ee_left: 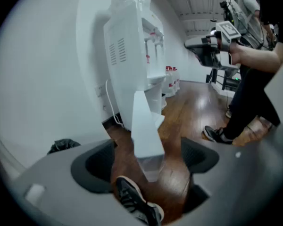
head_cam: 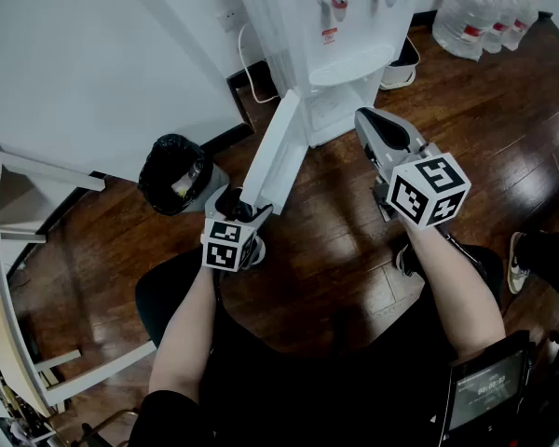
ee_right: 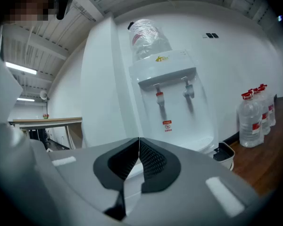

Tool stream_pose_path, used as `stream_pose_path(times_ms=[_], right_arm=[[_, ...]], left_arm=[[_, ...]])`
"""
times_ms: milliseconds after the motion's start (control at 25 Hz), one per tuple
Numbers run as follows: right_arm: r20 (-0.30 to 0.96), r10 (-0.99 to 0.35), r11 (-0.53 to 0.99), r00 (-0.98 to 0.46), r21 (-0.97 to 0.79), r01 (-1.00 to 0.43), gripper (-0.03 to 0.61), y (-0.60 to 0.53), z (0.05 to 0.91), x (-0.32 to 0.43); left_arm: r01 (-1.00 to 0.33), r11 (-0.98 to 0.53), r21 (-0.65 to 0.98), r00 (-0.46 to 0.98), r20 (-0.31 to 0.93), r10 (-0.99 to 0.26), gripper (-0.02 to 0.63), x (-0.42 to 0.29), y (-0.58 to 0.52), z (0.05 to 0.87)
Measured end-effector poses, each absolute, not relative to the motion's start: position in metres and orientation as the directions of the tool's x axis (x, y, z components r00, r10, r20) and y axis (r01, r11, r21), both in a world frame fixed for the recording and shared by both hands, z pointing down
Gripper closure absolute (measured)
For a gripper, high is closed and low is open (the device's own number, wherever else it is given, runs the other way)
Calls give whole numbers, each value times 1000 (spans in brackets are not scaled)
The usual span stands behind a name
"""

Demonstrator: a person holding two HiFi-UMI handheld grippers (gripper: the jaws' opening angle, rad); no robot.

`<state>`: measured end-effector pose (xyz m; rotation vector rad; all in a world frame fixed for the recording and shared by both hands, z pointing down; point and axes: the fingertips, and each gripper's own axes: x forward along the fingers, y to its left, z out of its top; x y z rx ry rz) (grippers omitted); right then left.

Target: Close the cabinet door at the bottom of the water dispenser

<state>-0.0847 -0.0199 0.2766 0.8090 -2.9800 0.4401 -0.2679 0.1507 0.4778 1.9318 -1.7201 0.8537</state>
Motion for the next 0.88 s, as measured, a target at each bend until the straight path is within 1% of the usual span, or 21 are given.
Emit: stream_pose_path(times_ms=[120, 240, 280, 320, 400, 440, 480, 520, 560, 880], right_arm=[[90, -485, 825, -870, -282, -490, 574, -21, 277, -102], [95, -477, 827, -874, -287, -483, 574, -21, 282, -118], [100, -476, 827, -874, -287, -484, 574, -21, 285, -121], [107, -476, 826, -873, -286, -485, 574, -21, 287, -123], [120, -477, 824, -870, -282, -491, 574, -21, 292, -124], [127, -478, 823, -869, -280, -494, 574, -22, 295, -123], [133, -480, 821, -867, -279, -497, 574, -22, 297, -122], [138, -482, 819, -865, -280, -501, 574, -22, 300, -120], [142, -484, 817, -864, -281, -504, 574, -22, 302, -118], [128, -500, 804, -856, -298, -514, 574, -27, 294, -96]], left_arm=[[-987, -147, -62, 54, 735, -675, 152, -277, 160, 506], [-981, -190, -46, 85, 775, -626, 156, -278, 165, 528], [-977, -210, -45, 97, 781, -617, 177, -275, 165, 532], [-973, -227, -46, 107, 782, -614, 217, -271, 165, 533], [-967, -250, -51, 120, 774, -622, 242, -263, 161, 530], [-966, -253, -54, 121, 769, -628, 268, -260, 159, 528], [-966, -251, -58, 118, 767, -631, 312, -258, 157, 527], [-967, -248, -62, 113, 767, -631, 331, -257, 155, 526], [-967, -248, -63, 111, 770, -628, 391, -256, 154, 526], [-944, -329, -19, 187, 793, -580, 374, -210, 157, 526]])
